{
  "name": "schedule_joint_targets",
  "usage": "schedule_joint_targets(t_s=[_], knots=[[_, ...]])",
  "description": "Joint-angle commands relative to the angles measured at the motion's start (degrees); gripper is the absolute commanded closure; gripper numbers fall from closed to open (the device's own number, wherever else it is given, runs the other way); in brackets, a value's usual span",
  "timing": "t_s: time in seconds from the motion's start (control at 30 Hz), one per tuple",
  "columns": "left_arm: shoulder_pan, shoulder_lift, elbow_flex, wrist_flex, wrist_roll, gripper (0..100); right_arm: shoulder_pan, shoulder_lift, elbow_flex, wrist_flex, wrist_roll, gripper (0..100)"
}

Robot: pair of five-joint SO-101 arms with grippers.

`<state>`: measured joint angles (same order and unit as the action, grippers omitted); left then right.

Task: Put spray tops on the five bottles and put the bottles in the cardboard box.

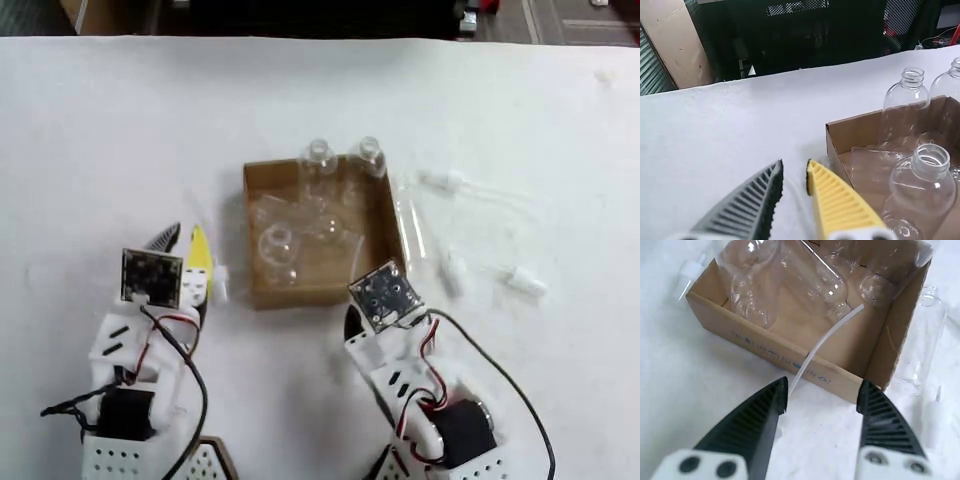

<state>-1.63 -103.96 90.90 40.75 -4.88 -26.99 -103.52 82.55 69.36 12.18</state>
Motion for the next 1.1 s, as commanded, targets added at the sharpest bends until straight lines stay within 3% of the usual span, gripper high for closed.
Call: schedule_joint_targets(t_s=[0.0,0.2,0.43,0.73,0.93,1.07], knots=[[-0.04,-0.84,-0.44,-1.76,0.70,92,-1.01,1.19,-0.70,-0.31,0.00,79.7],[-0.22,-0.84,-0.44,-1.76,0.70,92,-9.19,12.00,-0.09,-5.05,-0.18,79.7],[-0.22,-0.84,-0.44,-1.76,0.70,92,-5.76,28.18,-2.02,-11.91,-4.31,79.7],[-0.13,-0.84,-0.44,-1.58,0.70,92,-2.51,29.58,-3.16,-11.30,-4.57,80.3],[-0.13,-0.84,-0.44,-1.58,0.70,92,-2.86,29.58,-2.64,-12.44,-2.55,98.5],[-0.13,-0.84,-0.44,-1.58,0.70,92,-2.42,29.58,-2.55,-12.44,1.41,98.3]])
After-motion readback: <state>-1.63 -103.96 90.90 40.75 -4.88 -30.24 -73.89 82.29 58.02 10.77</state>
